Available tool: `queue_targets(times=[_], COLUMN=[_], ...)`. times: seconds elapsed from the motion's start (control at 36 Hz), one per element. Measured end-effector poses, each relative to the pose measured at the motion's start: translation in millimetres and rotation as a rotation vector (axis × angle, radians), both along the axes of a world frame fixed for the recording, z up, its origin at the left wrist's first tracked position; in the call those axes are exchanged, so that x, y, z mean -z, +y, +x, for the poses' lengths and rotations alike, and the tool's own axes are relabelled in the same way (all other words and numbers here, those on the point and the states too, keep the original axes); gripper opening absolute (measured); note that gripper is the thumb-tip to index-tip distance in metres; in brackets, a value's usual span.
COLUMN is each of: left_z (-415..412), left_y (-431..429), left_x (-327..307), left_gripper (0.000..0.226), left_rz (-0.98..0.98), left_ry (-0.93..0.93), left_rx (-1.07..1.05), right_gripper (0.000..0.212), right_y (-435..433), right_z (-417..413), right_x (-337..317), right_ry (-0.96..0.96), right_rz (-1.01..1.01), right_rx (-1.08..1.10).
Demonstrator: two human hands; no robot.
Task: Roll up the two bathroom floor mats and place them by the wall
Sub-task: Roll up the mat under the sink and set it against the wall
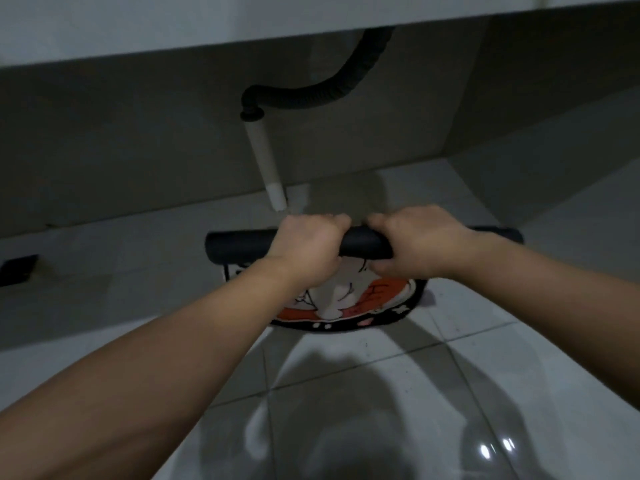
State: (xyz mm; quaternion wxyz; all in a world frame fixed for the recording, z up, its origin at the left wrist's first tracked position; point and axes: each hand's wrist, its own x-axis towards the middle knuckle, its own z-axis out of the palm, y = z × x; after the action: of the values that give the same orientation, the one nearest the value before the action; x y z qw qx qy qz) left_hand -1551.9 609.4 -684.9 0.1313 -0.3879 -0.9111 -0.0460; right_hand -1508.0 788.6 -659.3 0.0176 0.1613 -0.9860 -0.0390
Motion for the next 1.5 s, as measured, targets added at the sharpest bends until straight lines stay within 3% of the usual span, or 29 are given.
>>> queue_targets(times=[0.08,0.17,0.33,0.44,0.5,0.56,0.64,0.69,0.78,0.89,0.97,1.06,1.11,1.19,1.28,1.39,1.5], left_z=[1.1,0.1,-12.5,-13.8,-15.0,-14.4,-8.9,-4.4,0.0,2.4,-2.9,-11.5,-12.2,-9.5,-7.5,-2.5,-0.6], left_y=[0.3,1.4,-6.0,-13.0,-12.9,-11.2,-11.0,-10.9,-8.4,-5.9,-5.9,-8.6,-12.6,-15.4,-15.3,-13.6,-10.6], left_x=[-1.9,-3.8,-5.4,-2.6,-2.6,-2.0,1.3,3.6,6.1,8.7,7.6,5.4,7.3,12.0,13.5,18.1,17.7], left_gripper=[0.018,0.023,0.061,0.071,0.062,0.041,0.029,0.024,0.025,0.029,0.038,0.062,0.075,0.053,0.030,0.027,0.032], left_rz=[0.020,0.026,-0.075,0.118,0.158,0.089,-0.007,-0.021,0.008,0.024,-0.015,-0.047,-0.014,0.088,0.031,-0.013,0.018], left_ry=[0.142,0.130,-0.332,-0.631,-0.664,-0.539,-0.193,0.005,0.136,0.113,-0.024,-0.312,-0.527,-0.706,-0.498,-0.029,0.092], left_rx=[-0.011,-0.002,-0.010,0.025,0.010,-0.005,-0.012,0.009,0.073,0.075,0.068,0.008,-0.015,-0.021,-0.040,0.006,0.048], right_gripper=[0.035,0.026,0.022,0.021,0.022,0.025,0.041,0.056,0.076,0.041,0.029,0.026,0.025,0.026,0.034,0.052,0.050], right_y=[2.6,2.8,3.8,4.4,4.8,3.9,1.4,1.0,3.6,3.9,2.0,2.8,3.6,3.2,2.4,1.5,3.0], right_z=[-7.5,-8.3,3.5,6.2,7.1,5.9,-2.8,-8.3,-11.5,-11.6,-7.8,-2.1,1.1,3.9,2.2,-7.5,-10.6], right_x=[-4.6,-3.3,4.5,2.4,2.9,3.1,-0.4,-4.1,-7.2,-5.1,0.0,9.3,13.3,15.0,17.7,10.1,5.9], right_ry=[-0.214,-0.211,0.260,0.364,0.342,0.294,0.084,-0.147,-0.366,-0.513,-0.326,0.070,0.219,0.335,0.272,-0.085,-0.351], right_rz=[-0.178,-0.212,0.153,0.148,0.145,0.157,0.137,0.009,-0.209,-0.380,-0.238,0.085,0.175,0.189,0.163,-0.002,-0.228], right_rx=[0.097,0.129,-0.163,-0.238,-0.224,-0.206,-0.113,0.006,0.134,0.166,0.102,-0.120,-0.254,-0.320,-0.274,-0.073,0.049])
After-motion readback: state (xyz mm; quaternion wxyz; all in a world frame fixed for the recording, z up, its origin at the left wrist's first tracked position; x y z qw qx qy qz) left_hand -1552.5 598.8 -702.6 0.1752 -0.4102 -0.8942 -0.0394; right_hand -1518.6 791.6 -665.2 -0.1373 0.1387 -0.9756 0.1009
